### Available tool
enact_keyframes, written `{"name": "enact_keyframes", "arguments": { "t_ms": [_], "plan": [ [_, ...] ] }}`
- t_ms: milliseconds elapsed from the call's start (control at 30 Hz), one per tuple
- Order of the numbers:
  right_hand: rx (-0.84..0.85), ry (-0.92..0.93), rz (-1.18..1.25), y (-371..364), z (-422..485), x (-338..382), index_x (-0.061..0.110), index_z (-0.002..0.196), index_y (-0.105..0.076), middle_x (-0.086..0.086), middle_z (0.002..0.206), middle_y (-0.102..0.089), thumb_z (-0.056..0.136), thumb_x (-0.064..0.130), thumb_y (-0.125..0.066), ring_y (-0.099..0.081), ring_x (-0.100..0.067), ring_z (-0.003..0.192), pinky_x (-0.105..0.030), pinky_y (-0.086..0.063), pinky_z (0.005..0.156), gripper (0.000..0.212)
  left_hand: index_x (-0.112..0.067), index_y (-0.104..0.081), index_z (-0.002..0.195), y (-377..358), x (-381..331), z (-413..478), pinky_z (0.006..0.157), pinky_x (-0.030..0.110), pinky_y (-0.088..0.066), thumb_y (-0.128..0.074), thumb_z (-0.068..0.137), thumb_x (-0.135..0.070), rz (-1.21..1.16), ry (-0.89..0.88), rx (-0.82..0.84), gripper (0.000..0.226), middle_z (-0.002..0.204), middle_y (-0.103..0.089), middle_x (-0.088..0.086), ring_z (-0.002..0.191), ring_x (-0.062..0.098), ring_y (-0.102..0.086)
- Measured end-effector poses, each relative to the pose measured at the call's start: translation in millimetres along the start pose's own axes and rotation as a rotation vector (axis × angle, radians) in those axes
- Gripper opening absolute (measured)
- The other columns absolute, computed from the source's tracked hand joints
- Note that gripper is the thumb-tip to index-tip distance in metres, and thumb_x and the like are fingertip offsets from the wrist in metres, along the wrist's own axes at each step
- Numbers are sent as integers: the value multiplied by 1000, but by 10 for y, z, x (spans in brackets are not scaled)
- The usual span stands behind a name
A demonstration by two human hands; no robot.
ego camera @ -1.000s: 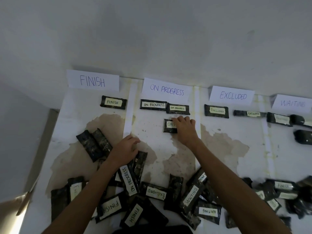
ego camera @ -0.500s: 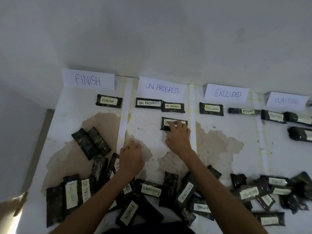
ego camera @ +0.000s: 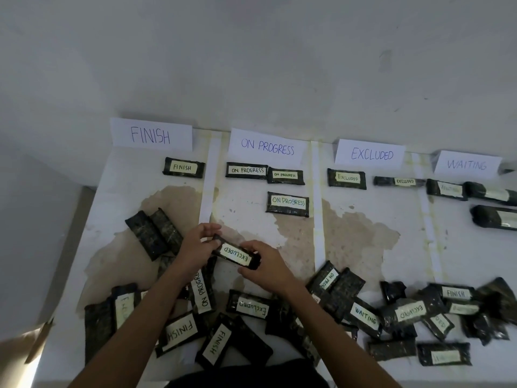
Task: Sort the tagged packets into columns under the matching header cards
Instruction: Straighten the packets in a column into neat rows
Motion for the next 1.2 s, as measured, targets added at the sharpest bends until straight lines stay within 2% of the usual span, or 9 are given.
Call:
{"name": "enact_keyframes", "arguments": {
  "t_ms": [200,300,367,567,667,767,933,1067,1200],
  "plan": [
    [-134,-18,-67,78,20,-28,14,113,-60,-3,108,-63,71,17,-79,-57,-12,96,-17,-46,79,47,-14,-50,109,-62,218,-43,75,33,-54,-62,84,0,-224,176,-41,31,117,-55,14,103,28,-60],
    [-128,-110,106,22,8,-80,15,105,-62,4,93,-64,72,20,-80,-59,-5,78,-12,-48,67,38,-10,-46,116,-157,273,-71,80,38,-55,-66,82,0,-237,210,-6,41,119,-57,15,101,28,-61],
    [-108,-187,256,-17,3,-118,18,97,-63,3,85,-66,78,22,-75,-62,-9,73,-21,-52,66,23,-11,-50,114,-128,224,-80,85,40,-54,-69,80,-3,-214,166,-34,40,114,-62,14,101,26,-62],
    [-117,-362,452,-7,-86,-266,9,98,-59,-5,84,-67,84,13,-69,-62,-12,67,-23,-53,57,17,-16,-56,119,-437,-293,-283,69,14,-46,-64,84,-11,407,-216,150,37,104,-60,-1,91,11,-58],
    [-192,-438,628,60,-180,-391,-2,99,-57,-14,92,-69,86,8,-66,-67,-16,68,-27,-58,62,18,-20,-39,138,-744,-358,-398,79,32,-51,-63,81,-18,638,-387,234,62,106,-48,3,92,15,-53],
    [-226,-459,734,186,-265,-491,1,91,-58,-16,89,-69,88,9,-63,-68,-22,72,-34,-59,70,10,-14,-24,145,-996,-365,-417,79,33,-48,-61,83,-23,862,-474,223,73,114,-46,8,100,23,-51],
    [-215,-439,632,606,-453,-677,3,101,-61,-11,92,-69,91,12,-58,-70,-22,80,-36,-58,76,14,-12,-32,141,-1490,-627,-449,80,38,-47,-61,81,-27,1008,-596,214,69,120,-51,10,106,28,-51],
    [-239,-385,497,1101,-598,-960,16,105,-59,-12,96,-68,90,14,-59,-69,-21,77,-36,-54,72,15,-19,-40,136,-1963,-839,-348,82,37,-47,-65,73,-17,1040,-659,248,68,122,-53,8,109,27,-51],
    [-293,-379,319,1638,-818,-1359,22,105,-59,-4,94,-67,87,18,-58,-64,-22,82,-28,-51,70,18,-11,-46,130,-2524,-1004,-85,71,37,-46,-61,72,-9,1144,-694,274,60,115,-45,9,98,28,-53]
  ]
}}
Point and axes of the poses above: each hand's wrist, its own z-axis towards the middle knuckle, its own y-axis out of the back of the hand, x = y × z, the point moved 9 cm from there along z, towards the middle knuckle
